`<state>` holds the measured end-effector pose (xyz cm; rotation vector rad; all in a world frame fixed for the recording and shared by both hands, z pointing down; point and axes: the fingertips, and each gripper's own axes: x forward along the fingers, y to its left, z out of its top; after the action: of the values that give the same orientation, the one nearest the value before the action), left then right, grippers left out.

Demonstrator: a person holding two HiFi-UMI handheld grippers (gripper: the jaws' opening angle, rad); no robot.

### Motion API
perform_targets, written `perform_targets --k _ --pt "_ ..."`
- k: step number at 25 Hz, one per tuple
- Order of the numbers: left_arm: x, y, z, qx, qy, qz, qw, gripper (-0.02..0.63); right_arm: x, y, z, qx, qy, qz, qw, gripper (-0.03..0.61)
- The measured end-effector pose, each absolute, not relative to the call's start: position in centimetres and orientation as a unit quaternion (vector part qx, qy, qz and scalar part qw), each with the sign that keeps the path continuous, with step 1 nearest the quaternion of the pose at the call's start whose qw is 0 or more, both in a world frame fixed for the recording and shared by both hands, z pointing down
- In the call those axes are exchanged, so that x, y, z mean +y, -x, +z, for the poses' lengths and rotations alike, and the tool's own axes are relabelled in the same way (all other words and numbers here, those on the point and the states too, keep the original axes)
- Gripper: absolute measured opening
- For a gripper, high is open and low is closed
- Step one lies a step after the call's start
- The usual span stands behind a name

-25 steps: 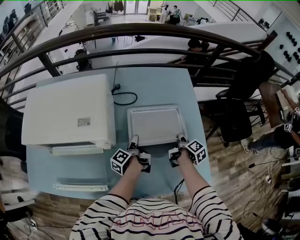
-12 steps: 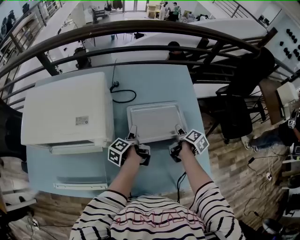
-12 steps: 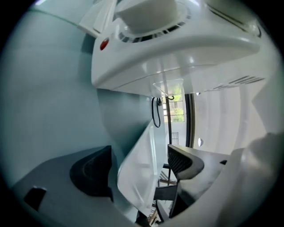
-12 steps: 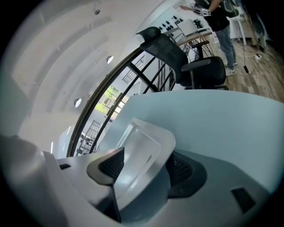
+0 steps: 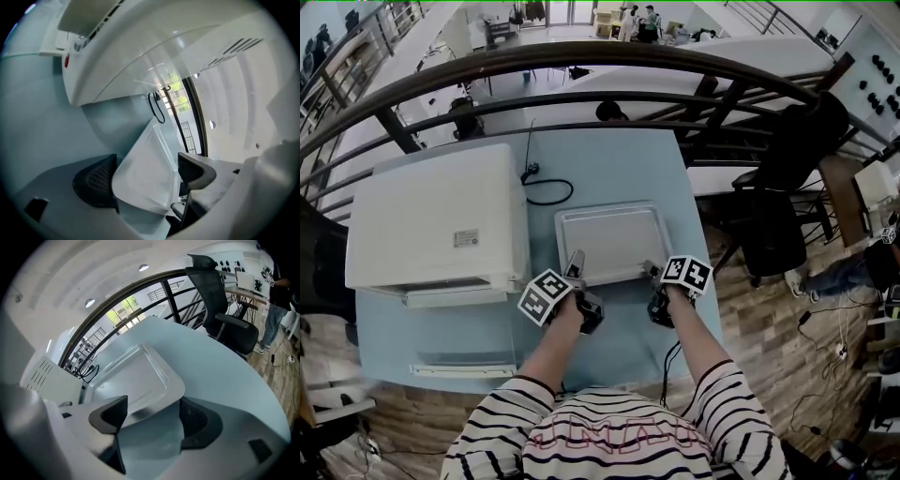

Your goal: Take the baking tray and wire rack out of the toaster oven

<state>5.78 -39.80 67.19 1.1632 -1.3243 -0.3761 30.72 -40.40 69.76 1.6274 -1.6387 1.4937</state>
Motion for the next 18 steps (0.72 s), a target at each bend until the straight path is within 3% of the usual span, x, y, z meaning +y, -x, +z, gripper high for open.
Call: perform_targets --k 5,18 --pt "-39.5 -5.9 67.3 -0.588 -0.534 -0.107 0.598 0.380 -39.8 -31.0 69.1 -0.596 -0.581 0.518 0.200 0.332" --pt "-35.8 -5.9 65.5 -0.597 -0.605 -0.028 0.525 0.384 -33.3 -31.0 67.0 -0.613 -0.578 0.523 0.129 0.331"
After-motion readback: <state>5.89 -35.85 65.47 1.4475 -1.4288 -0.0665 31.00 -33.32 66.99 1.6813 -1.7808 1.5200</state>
